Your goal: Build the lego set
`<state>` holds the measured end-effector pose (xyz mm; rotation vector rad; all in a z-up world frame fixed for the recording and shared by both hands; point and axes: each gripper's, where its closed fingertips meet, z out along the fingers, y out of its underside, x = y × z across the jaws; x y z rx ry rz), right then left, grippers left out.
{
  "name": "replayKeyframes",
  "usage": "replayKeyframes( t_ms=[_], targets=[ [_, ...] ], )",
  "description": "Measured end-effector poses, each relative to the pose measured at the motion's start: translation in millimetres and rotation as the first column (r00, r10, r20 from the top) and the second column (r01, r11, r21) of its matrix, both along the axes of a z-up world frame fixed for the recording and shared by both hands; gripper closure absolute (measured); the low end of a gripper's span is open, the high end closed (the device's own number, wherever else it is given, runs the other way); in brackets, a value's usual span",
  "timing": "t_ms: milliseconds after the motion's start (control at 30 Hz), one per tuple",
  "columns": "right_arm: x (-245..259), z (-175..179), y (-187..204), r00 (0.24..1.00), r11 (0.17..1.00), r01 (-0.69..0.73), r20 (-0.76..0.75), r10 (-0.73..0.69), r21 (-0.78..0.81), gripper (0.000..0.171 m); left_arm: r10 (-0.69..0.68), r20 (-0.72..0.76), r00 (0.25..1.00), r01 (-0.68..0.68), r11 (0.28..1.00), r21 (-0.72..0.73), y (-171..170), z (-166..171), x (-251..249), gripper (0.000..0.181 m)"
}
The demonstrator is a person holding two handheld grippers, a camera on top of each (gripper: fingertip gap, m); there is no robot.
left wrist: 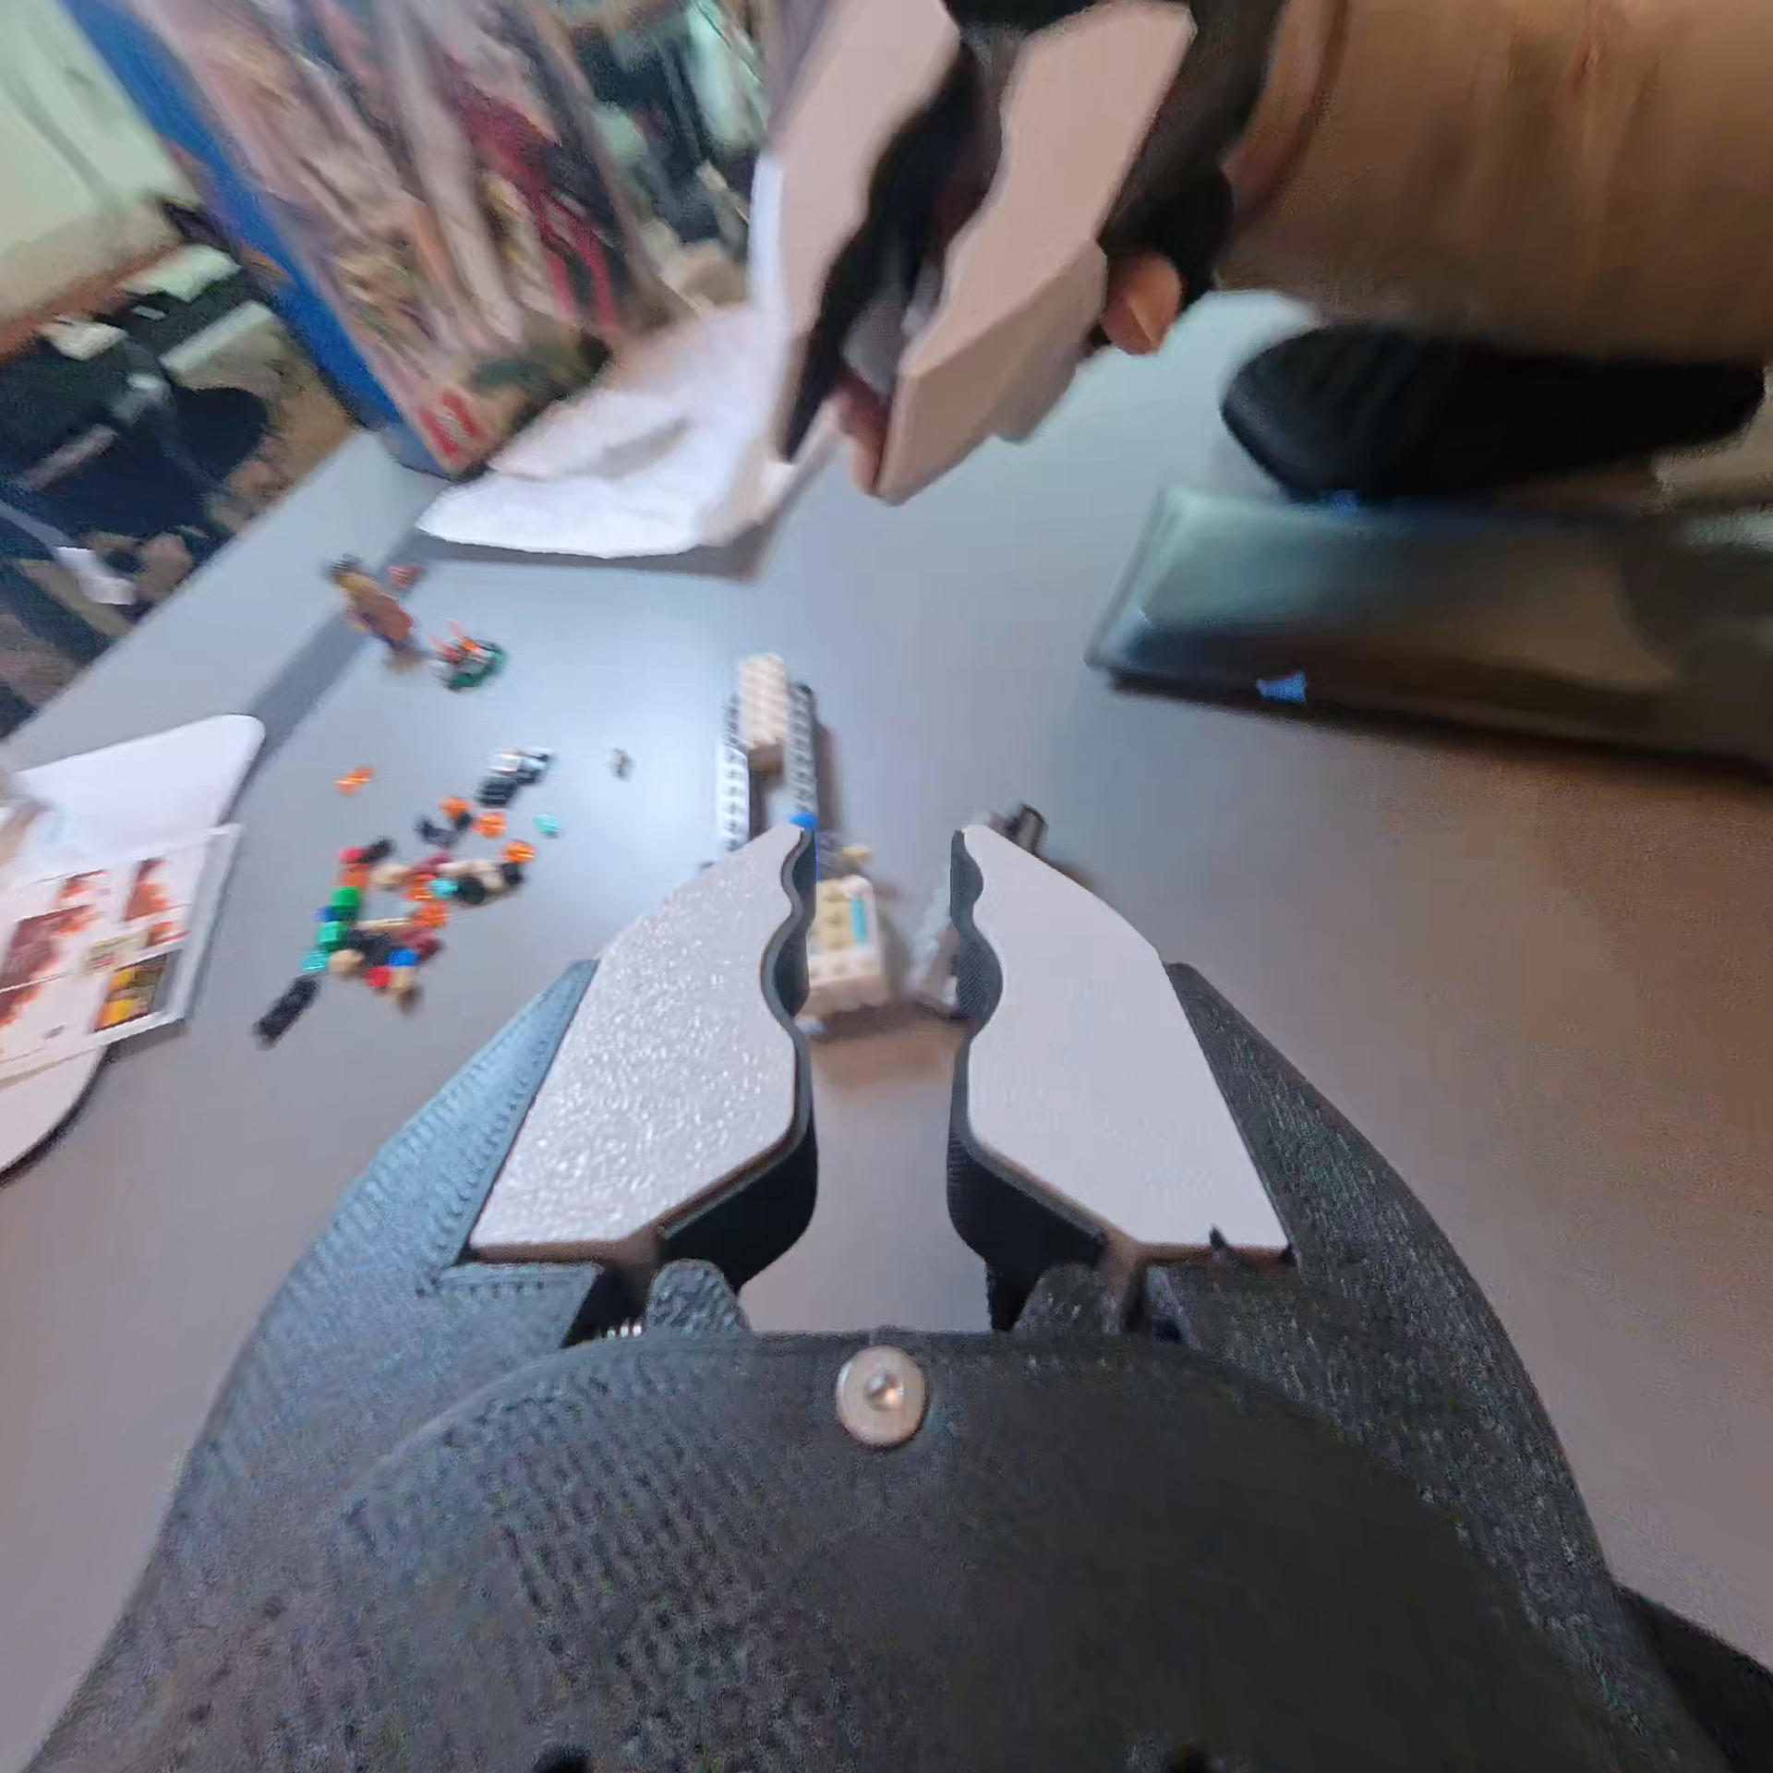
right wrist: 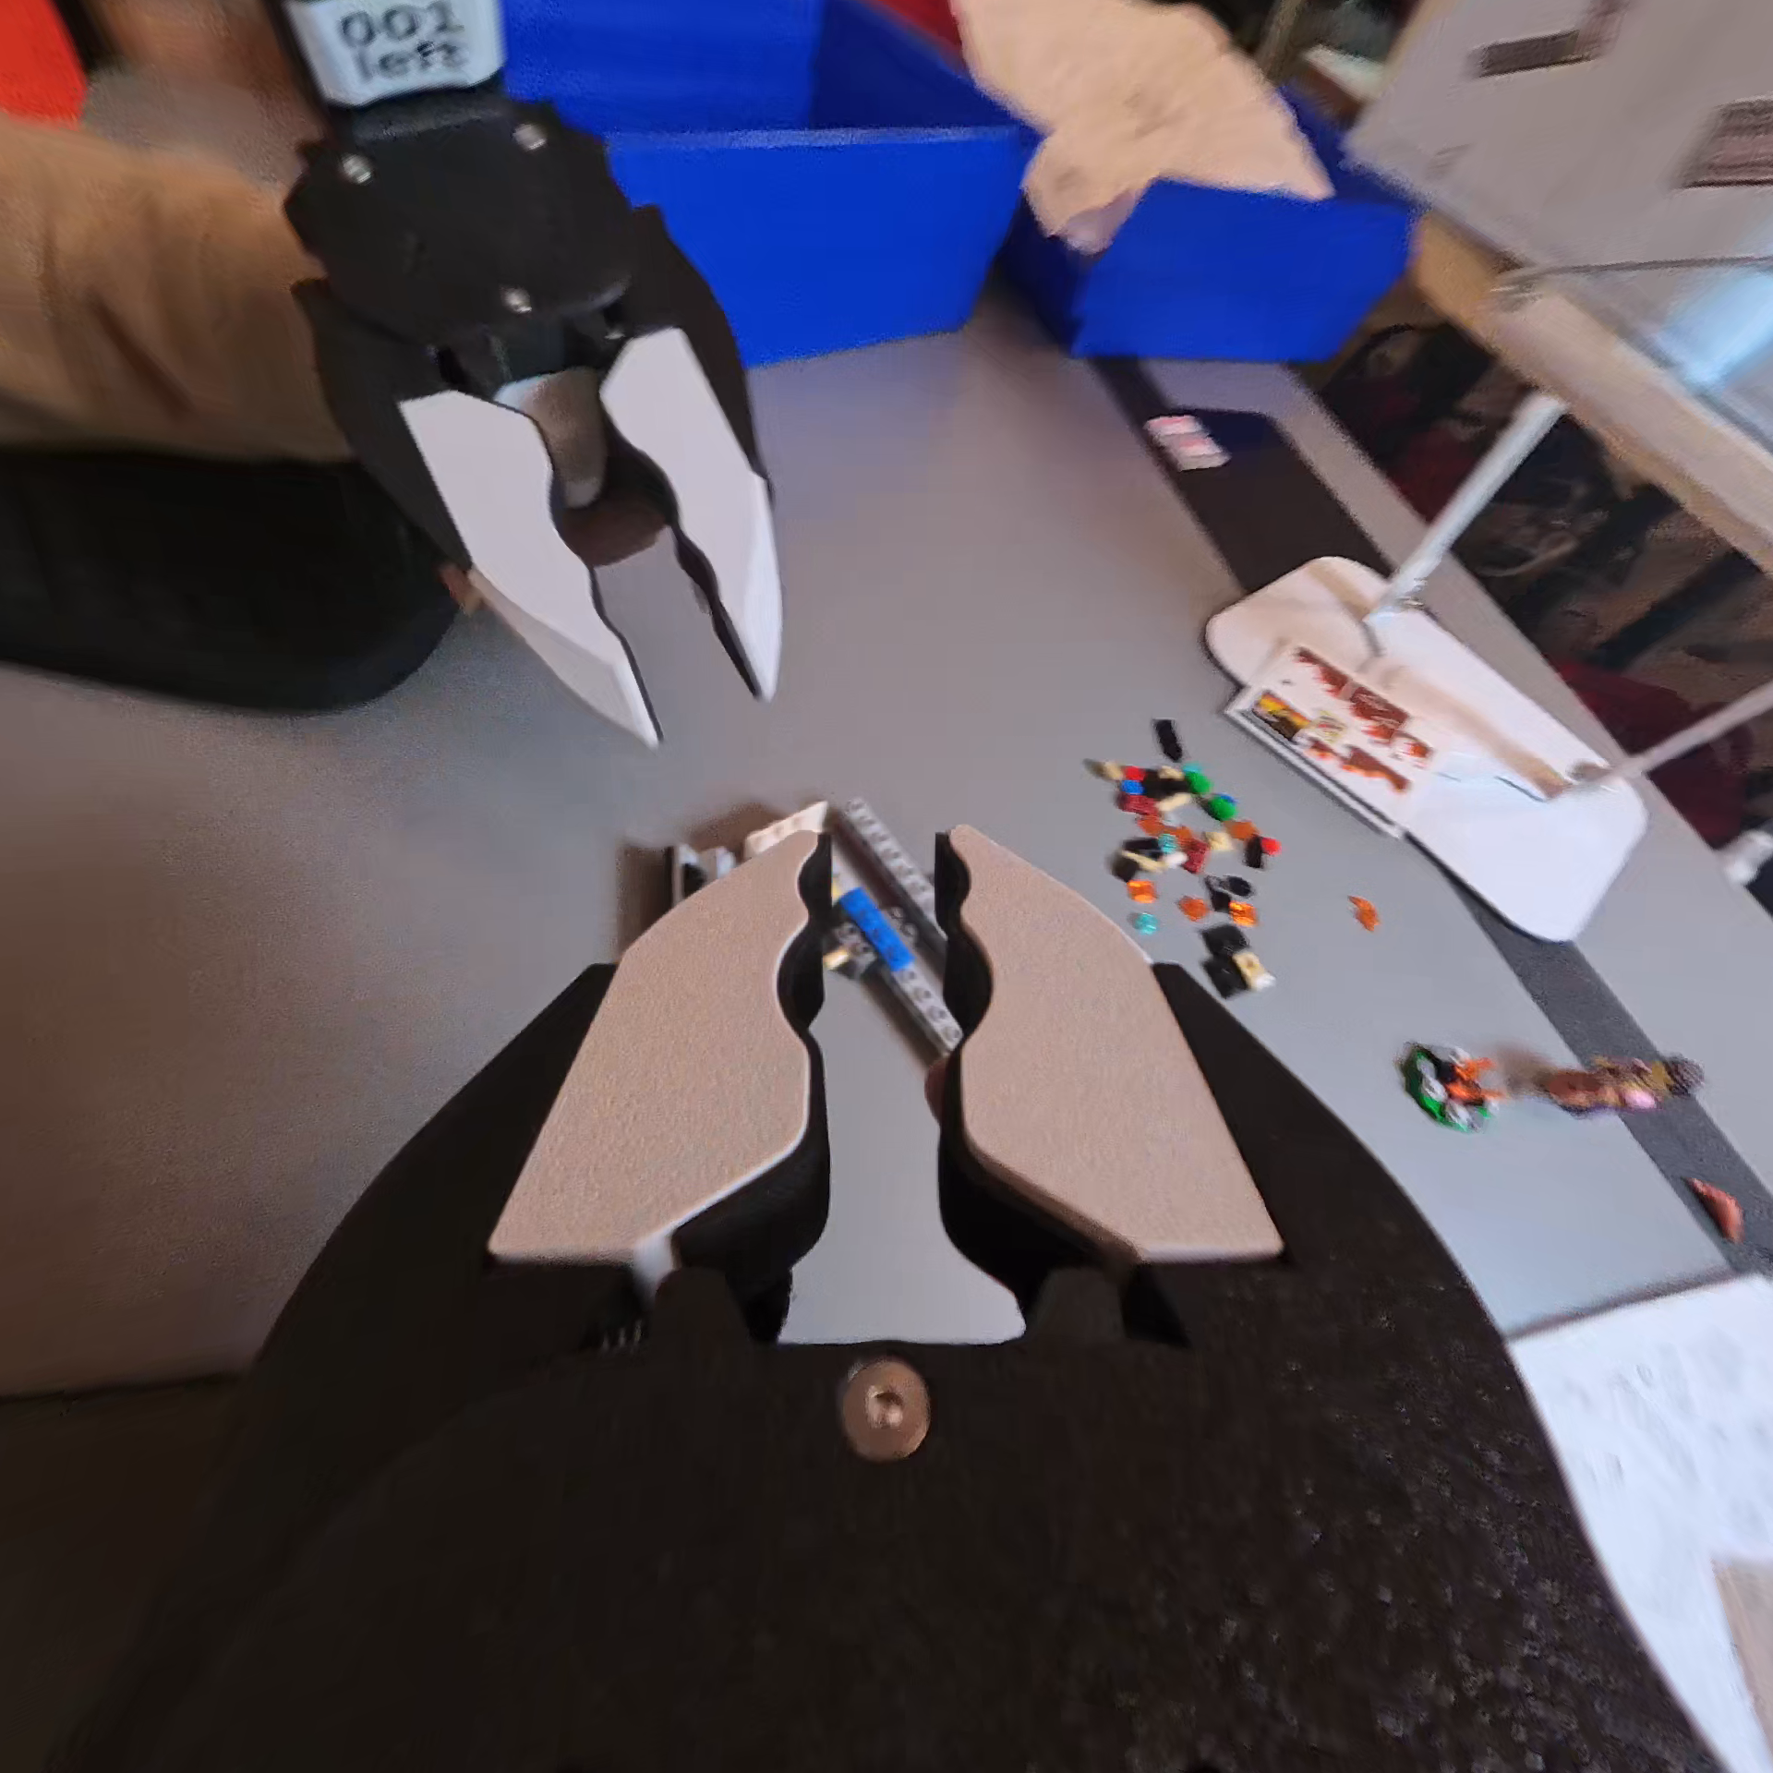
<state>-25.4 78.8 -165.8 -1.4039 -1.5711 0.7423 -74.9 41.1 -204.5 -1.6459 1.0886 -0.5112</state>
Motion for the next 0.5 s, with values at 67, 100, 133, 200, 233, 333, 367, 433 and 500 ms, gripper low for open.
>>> replayKeyframes(
  t_ms=[67,100,133,200,233,333,367,433,500],
  targets=[
    [20.9,6.9,22.0,0.991,0.993,0.091,-0.091,-0.097,-0.071,0.151,0.101,0.132,0.986,-0.107,0.993,0.043,8.9,34.4,-24.6,0.156],
    [31.1,3.4,32.9,0.98,0.984,0.134,-0.134,-0.149,-0.118,0.151,0.149,0.186,0.971,-0.165,0.983,0.076,10.0,52.6,-39.6,0.158],
    [40.1,-1.8,43.7,0.961,0.97,0.176,-0.185,-0.206,-0.168,0.15,0.2,0.221,0.954,-0.23,0.966,0.118,10.0,69.3,-56.9,0.16],
    [53.3,-15.2,60.7,0.912,0.931,0.236,-0.267,-0.312,-0.279,0.15,0.32,0.264,0.91,-0.379,0.9,0.216,9.3,98.7,-98.2,0.165],
    [56.8,-20.0,66.5,0.889,0.915,0.252,-0.299,-0.347,-0.315,0.149,0.382,0.279,0.881,-0.449,0.859,0.245,8.7,110.6,-120.6,0.167],
    [58.3,-15.2,74.6,0.86,0.906,0.273,-0.341,-0.38,-0.322,0.149,0.527,0.351,0.774,-0.616,0.755,0.226,2.0,139.5,-184.8,0.164],
    [59.1,-8.2,76.5,0.85,0.913,0.285,-0.364,-0.381,-0.291,0.149,0.563,0.355,0.747,-0.65,0.73,0.211,-1.6,144.7,-203.0,0.162],
    [60.9,-0.5,76.4,0.841,0.925,0.298,-0.394,-0.372,-0.238,0.151,0.635,0.315,0.705,-0.7,0.693,0.171,-7.2,146.0,-236.6,0.154],
    [61.7,-1.5,72.4,0.85,0.932,0.288,-0.389,-0.355,-0.221,0.153,0.709,0.256,0.658,-0.749,0.65,0.126,-10.6,143.0,-271.4,0.154]
  ],
)
